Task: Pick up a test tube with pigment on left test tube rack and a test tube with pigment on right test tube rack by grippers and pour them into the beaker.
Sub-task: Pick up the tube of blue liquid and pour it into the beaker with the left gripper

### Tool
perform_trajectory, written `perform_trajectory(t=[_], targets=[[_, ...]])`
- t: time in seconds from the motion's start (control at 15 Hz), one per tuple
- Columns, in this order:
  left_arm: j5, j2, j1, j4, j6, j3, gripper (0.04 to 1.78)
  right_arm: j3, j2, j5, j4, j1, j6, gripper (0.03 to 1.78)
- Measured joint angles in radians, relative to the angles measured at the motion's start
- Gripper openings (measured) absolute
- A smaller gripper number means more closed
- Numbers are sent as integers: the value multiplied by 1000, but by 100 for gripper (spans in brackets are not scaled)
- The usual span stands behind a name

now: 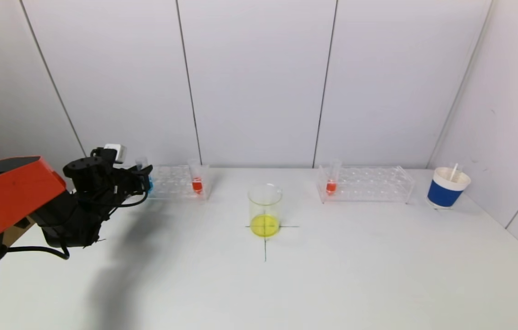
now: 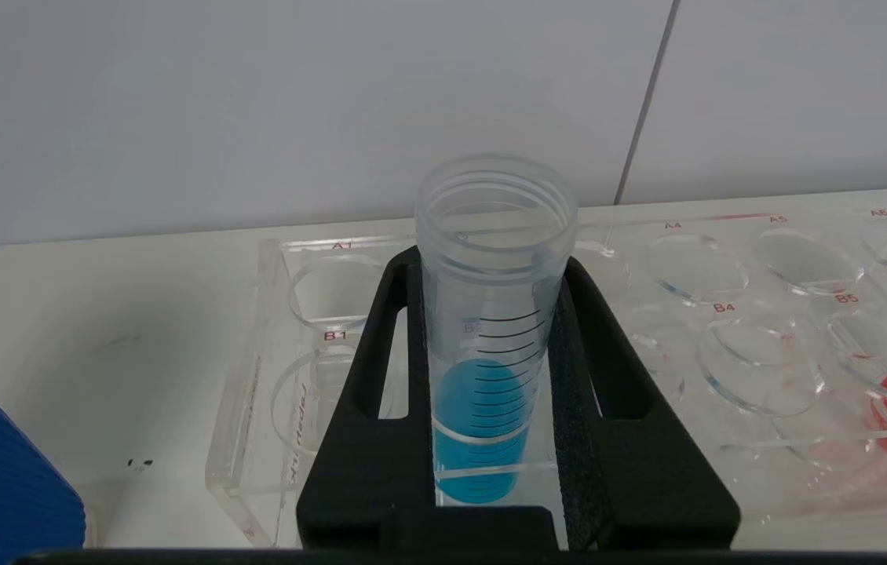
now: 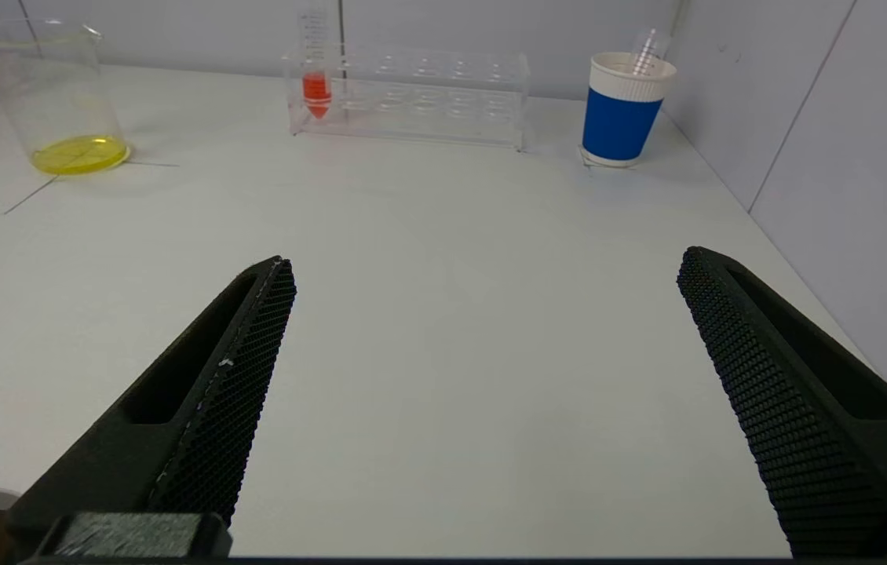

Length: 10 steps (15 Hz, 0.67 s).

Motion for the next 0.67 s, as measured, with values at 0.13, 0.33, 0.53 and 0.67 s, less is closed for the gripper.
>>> perform_trajectory(t=[0.13,0.33,0.53,0.67], targets=[[0,-25,2,26,0,0,44,0,0,0,0,0,0,177],[-1,-66,3,56,0,-1,44,0,0,0,0,0,0,177],[-1,-108,3,86,0,-2,44,0,0,0,0,0,0,177],[-1,-140,4,111,1,-2,44,0,0,0,0,0,0,177]])
